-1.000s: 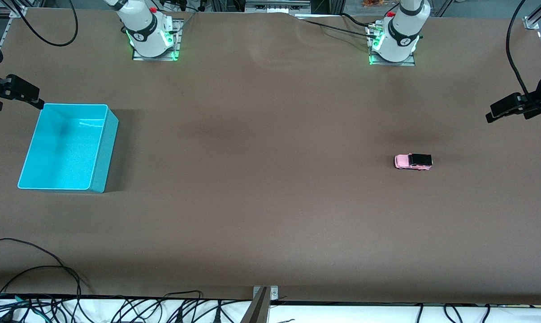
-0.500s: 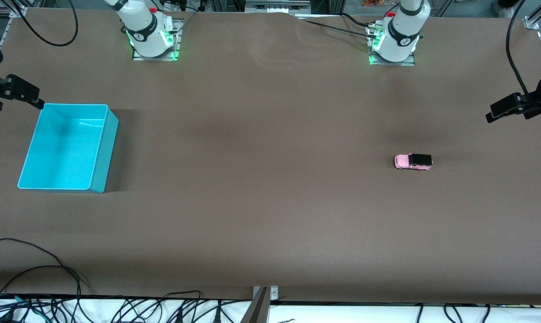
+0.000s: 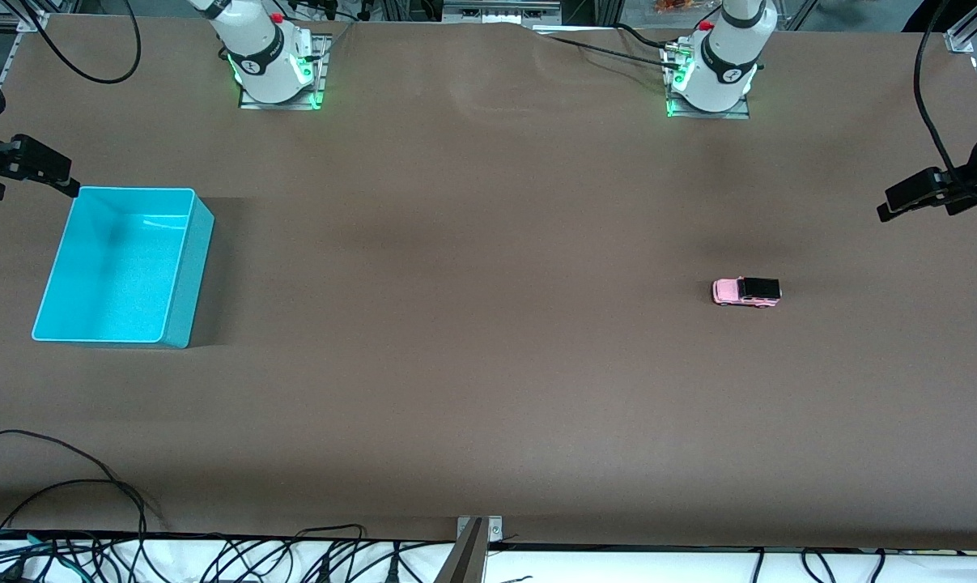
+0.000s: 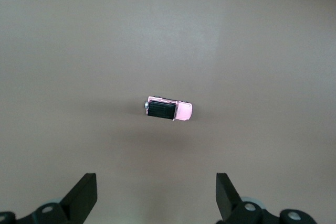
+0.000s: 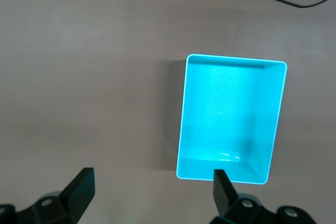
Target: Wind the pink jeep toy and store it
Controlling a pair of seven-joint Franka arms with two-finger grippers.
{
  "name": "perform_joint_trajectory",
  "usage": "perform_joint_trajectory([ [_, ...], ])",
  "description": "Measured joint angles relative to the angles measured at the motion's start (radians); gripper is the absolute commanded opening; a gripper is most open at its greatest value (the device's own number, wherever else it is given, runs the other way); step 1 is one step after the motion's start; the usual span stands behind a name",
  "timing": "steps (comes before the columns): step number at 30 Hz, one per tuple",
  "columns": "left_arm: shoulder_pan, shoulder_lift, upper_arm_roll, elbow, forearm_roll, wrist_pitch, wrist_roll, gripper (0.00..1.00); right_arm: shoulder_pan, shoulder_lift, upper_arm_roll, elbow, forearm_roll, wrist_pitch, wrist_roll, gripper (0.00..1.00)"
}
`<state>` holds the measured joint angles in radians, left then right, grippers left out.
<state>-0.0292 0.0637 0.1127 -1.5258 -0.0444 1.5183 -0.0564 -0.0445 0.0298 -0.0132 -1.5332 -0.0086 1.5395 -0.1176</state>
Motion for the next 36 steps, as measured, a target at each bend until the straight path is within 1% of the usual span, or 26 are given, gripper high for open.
perform_joint_trajectory([
  [29, 0.000, 0.003, 0.000, 0.000, 0.000, 0.000, 0.000, 1.00, 0.000, 0.002, 0.000, 0.000, 0.000, 0.000, 0.000, 1.00],
  [36, 0.000, 0.005, 0.000, 0.000, 0.000, 0.000, 0.000, 1.00, 0.000, 0.004, 0.000, 0.000, 0.024, 0.000, 0.000, 1.00],
])
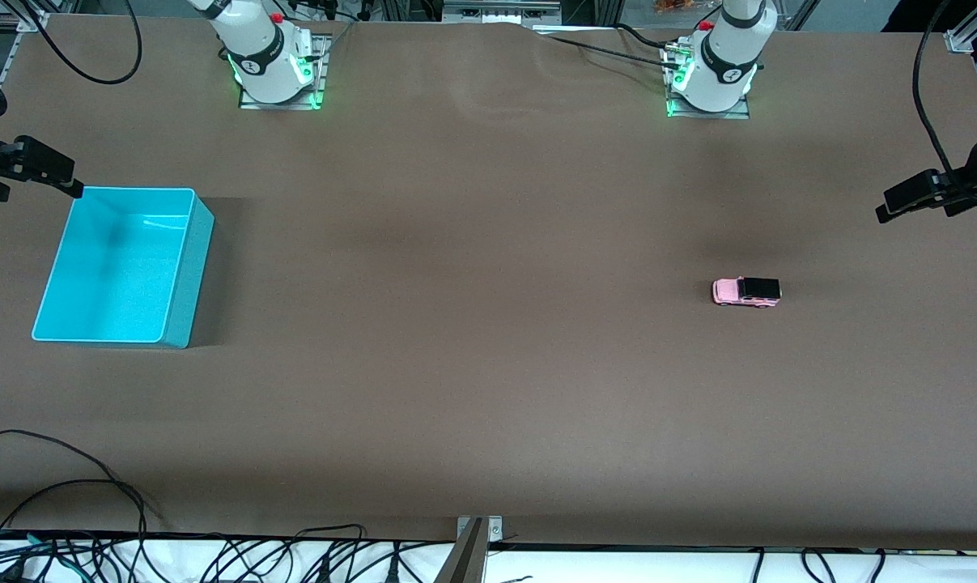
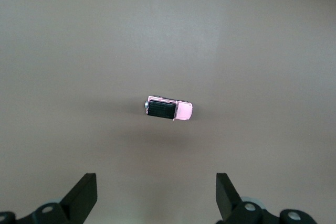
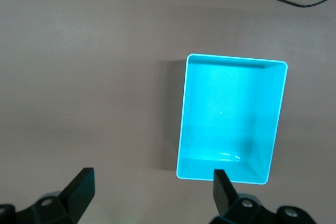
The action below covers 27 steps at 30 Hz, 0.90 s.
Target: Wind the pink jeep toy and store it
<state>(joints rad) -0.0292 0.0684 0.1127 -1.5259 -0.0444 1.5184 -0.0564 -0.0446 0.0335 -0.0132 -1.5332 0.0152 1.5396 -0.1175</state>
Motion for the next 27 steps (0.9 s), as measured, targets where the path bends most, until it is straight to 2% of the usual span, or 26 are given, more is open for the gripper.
perform_joint_trajectory([
  [27, -0.004, 0.019, -0.003, 0.001, 0.000, 0.002, -0.014, 1.00, -0.001, 0.002, 0.000, 0.000, 0.008, 0.001, 0.000, 1.00],
])
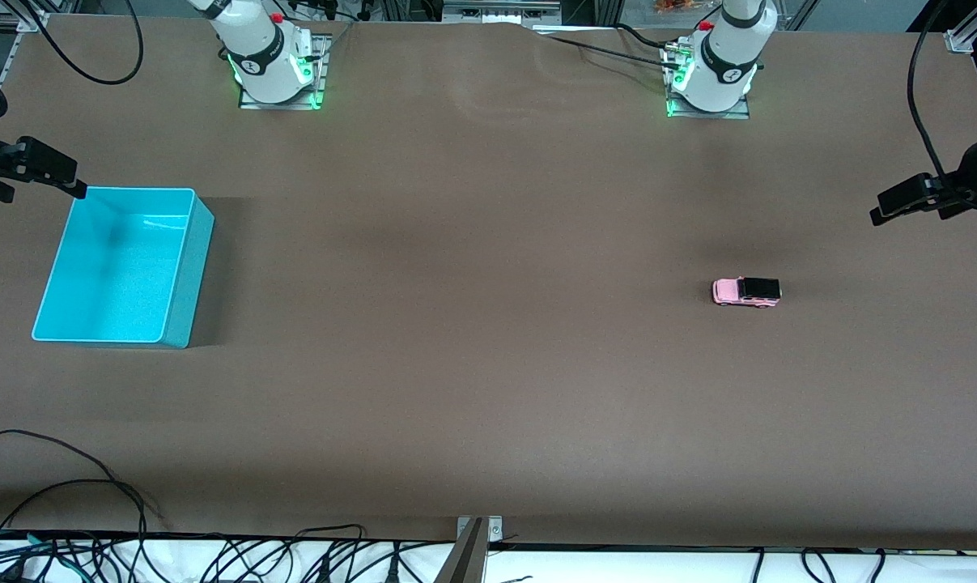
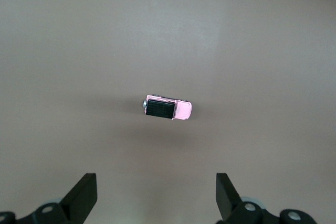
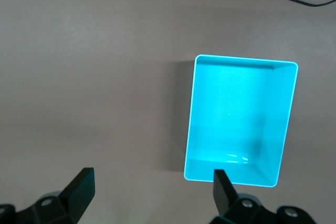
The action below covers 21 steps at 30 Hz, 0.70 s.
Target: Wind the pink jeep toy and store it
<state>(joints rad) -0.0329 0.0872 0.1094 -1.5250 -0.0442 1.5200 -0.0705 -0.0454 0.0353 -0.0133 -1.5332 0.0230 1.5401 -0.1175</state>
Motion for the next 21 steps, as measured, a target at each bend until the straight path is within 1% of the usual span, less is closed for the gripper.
perform_joint_trajectory([
  [3, 0.002, 0.012, 0.001, 0.000, 0.000, 0.000, -0.043, 1.00, 0.000, 0.000, 0.000, 0.000, 0.000, 0.000, 0.000, 1.00],
  [6, 0.003, 0.024, 0.002, 0.000, 0.000, 0.000, -0.127, 1.00, 0.000, 0.000, 0.000, 0.000, 0.000, 0.000, 0.000, 1.00],
  [21, 0.002, 0.129, 0.001, -0.023, 0.001, 0.000, -0.754, 1.00, -0.001, 0.000, 0.000, 0.000, 0.000, 0.000, 0.000, 1.00],
])
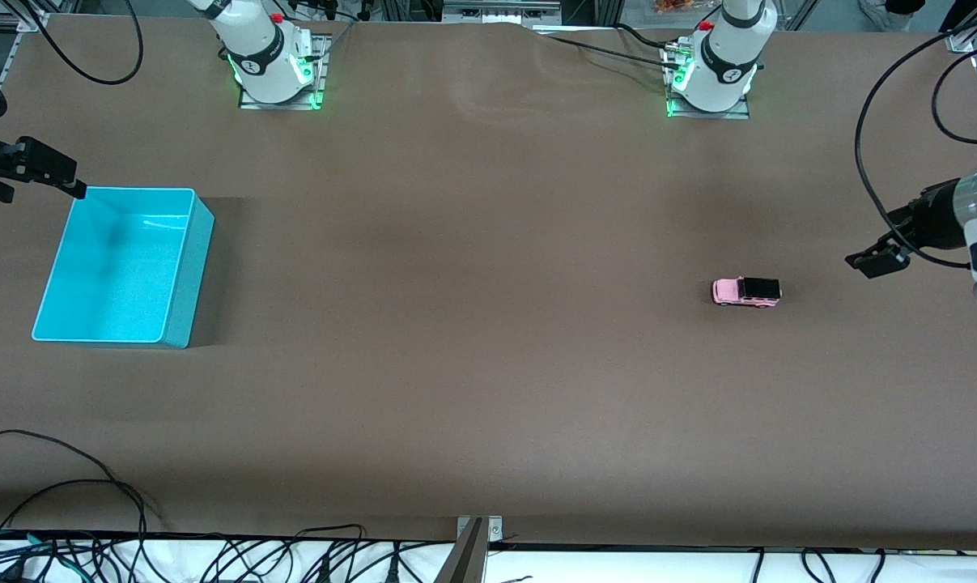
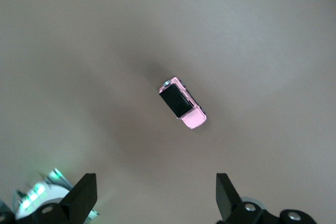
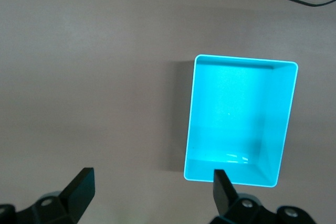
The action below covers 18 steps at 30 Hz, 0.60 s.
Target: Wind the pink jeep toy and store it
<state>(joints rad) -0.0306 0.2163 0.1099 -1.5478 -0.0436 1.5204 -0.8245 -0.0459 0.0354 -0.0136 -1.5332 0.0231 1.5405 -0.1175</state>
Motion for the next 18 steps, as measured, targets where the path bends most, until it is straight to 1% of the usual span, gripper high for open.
perform_joint_trajectory([
  [4, 0.002, 0.041, 0.001, -0.010, 0.000, 0.008, -0.152, 1.00, 0.000, 0.000, 0.000, 0.000, 0.000, 0.000, 0.000, 1.00],
  [7, 0.002, 0.064, 0.001, -0.034, 0.000, 0.046, -0.252, 1.00, 0.000, 0.000, 0.000, 0.000, 0.000, 0.000, 0.000, 1.00],
  [12, 0.004, 0.077, 0.003, -0.122, 0.001, 0.163, -0.425, 1.00, 0.000, 0.000, 0.000, 0.000, 0.000, 0.000, 0.000, 1.00],
  [18, 0.005, 0.078, 0.004, -0.244, 0.001, 0.308, -0.566, 1.00, 0.000, 0.000, 0.000, 0.000, 0.000, 0.000, 0.000, 1.00],
])
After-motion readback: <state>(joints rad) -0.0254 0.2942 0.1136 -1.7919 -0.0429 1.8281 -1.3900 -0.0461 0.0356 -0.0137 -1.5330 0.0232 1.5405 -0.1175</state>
